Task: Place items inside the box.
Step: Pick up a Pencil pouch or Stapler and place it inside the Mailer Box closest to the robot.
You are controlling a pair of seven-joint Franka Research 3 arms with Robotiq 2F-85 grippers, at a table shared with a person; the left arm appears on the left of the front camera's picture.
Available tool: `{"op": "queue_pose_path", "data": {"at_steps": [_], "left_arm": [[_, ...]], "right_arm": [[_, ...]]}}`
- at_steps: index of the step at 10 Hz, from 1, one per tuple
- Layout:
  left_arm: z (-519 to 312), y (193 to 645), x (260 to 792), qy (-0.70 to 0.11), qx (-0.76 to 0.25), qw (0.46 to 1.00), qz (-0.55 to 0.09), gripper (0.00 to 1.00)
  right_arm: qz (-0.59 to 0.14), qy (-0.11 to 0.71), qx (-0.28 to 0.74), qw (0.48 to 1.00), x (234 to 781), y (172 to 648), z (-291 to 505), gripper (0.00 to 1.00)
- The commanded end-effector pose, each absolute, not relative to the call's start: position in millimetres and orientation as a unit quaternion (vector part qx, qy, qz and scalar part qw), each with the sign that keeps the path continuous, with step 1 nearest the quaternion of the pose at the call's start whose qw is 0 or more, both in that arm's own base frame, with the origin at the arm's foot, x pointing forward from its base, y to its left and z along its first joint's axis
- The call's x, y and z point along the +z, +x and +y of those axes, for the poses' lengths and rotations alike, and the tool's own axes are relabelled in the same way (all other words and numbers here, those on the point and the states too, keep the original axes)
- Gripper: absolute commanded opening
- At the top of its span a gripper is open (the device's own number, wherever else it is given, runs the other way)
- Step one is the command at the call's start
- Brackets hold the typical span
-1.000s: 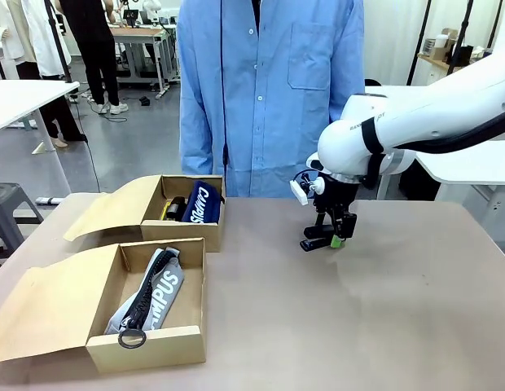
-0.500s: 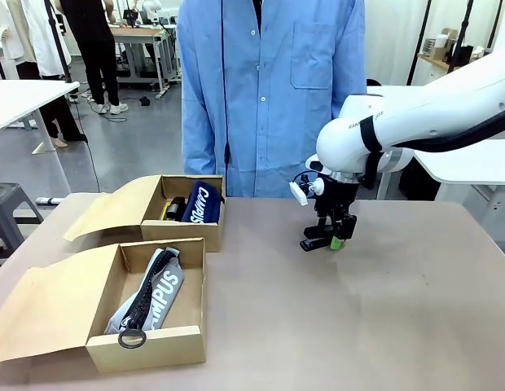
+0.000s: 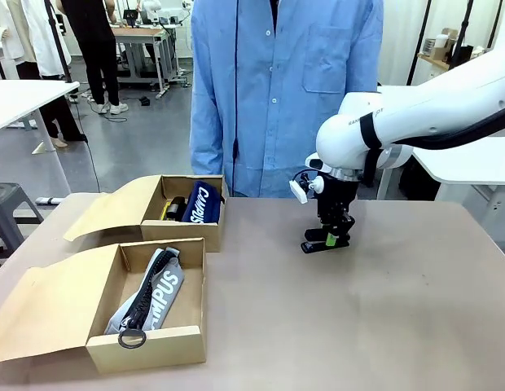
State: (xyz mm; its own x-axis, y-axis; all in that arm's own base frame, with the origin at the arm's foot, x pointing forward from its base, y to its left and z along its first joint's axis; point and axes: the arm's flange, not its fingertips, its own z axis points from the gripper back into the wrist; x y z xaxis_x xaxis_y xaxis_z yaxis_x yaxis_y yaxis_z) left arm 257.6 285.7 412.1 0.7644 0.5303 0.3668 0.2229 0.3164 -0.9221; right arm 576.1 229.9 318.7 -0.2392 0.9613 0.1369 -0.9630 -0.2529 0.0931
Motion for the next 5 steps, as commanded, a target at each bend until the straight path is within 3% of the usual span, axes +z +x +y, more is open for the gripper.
{"op": "queue_pose_path", "data": {"at_steps": [1, 3, 5], "left_arm": [[284.3, 257.7, 414.0, -0.578, 0.096, 0.736, -0.339, 1.00], [284.3, 257.7, 414.0, -0.578, 0.096, 0.736, -0.339, 1.00], [284.3, 257.7, 414.0, -0.578, 0.096, 0.736, -0.339, 1.00]], "right_arm": [[0.012, 0.078, 0.781, 0.619, 321.0, 581.3, 234.9, 0.00], [0.010, 0.083, 0.768, 0.635, 322.7, 580.7, 234.5, 0.00], [-0.014, 0.119, 0.694, 0.710, 354.2, 560.7, 221.3, 0.00]]}}
